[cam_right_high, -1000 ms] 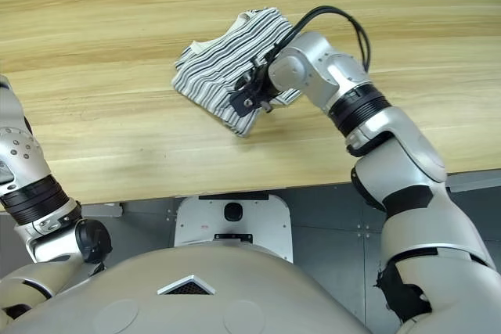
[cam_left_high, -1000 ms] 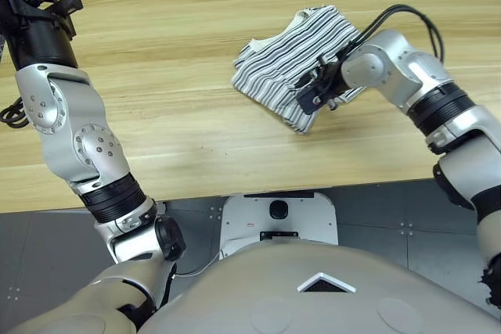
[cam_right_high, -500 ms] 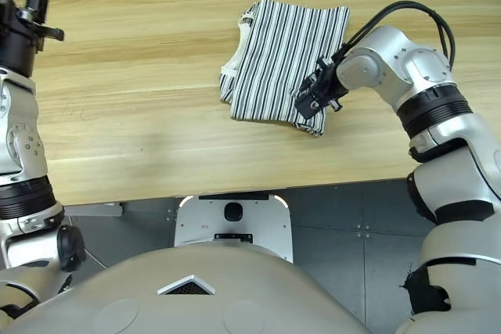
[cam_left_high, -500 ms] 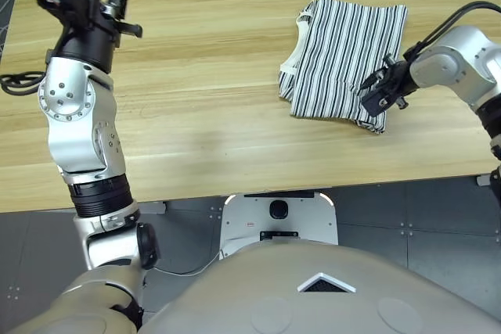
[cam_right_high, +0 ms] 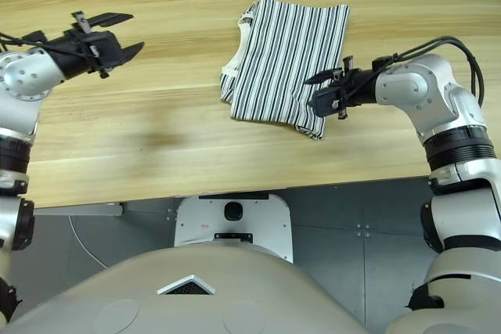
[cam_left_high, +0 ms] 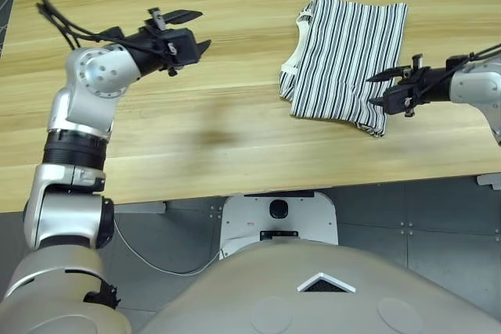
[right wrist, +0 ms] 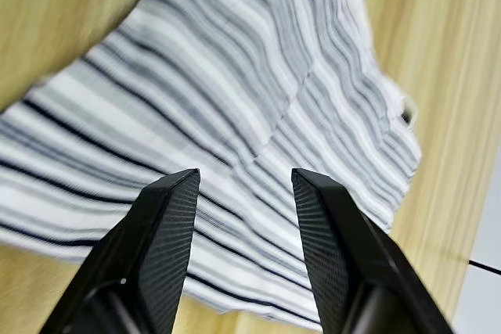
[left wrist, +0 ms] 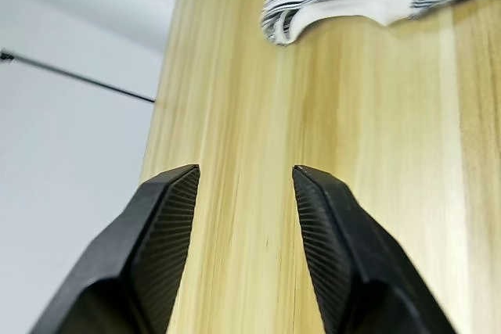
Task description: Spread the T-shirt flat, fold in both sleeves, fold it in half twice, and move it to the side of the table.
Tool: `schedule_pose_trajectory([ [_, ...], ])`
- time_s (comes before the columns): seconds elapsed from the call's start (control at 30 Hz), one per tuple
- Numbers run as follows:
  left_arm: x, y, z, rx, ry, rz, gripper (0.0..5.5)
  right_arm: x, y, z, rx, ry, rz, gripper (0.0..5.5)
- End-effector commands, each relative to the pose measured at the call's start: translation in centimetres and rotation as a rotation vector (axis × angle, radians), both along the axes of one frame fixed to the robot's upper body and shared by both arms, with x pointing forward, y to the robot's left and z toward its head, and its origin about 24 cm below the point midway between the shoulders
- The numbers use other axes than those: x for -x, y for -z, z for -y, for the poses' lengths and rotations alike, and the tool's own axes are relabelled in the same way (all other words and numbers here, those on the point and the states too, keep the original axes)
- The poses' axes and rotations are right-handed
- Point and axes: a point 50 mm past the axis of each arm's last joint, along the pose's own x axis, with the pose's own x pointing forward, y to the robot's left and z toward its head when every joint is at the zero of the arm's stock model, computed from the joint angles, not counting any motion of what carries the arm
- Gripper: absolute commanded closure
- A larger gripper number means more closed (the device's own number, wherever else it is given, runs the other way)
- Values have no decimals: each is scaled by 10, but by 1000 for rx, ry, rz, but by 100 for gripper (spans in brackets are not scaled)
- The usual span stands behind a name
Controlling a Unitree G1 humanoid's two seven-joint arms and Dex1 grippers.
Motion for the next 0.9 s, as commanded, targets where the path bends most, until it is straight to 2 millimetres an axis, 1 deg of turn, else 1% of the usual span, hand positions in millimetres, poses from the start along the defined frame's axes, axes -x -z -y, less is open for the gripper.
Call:
schedule_pose_trajectory([
  [0.03,-14,13,35,-138,200,80,263,13,-2,31,-19,44,43,296],
  [0.07,-16,16,43,-170,250,93,245,16,-3,38,-52,62,58,275],
  [0.13,-17,24,58,-206,345,85,210,22,-10,49,-61,54,107,234],
  [0.17,-17,28,63,-212,373,68,201,22,-15,51,-81,52,128,223],
  [0.2,-16,34,68,-228,403,52,182,22,-21,53,-79,38,156,200],
  [0.3,-11,45,76,-254,468,34,130,20,-32,55,-78,-4,224,140],
  [0.37,-6,55,80,-291,513,27,102,23,-28,54,-51,-75,267,108],
  [0.43,-4,63,79,-338,534,20,77,27,-19,50,-24,-138,290,78],
  [0.5,-1,70,76,-390,559,17,72,30,-6,51,31,-177,273,72],
  [0.57,1,74,77,-402,583,35,72,33,4,49,48,-225,280,72],
  [0.7,3,76,86,-380,622,97,72,34,15,38,37,-334,328,72],
  [0.8,5,79,90,-385,650,125,72,36,25,34,23,-359,333,72],
  [0.9,5,78,99,-362,673,175,72,35,32,28,-4,-377,345,72],
])
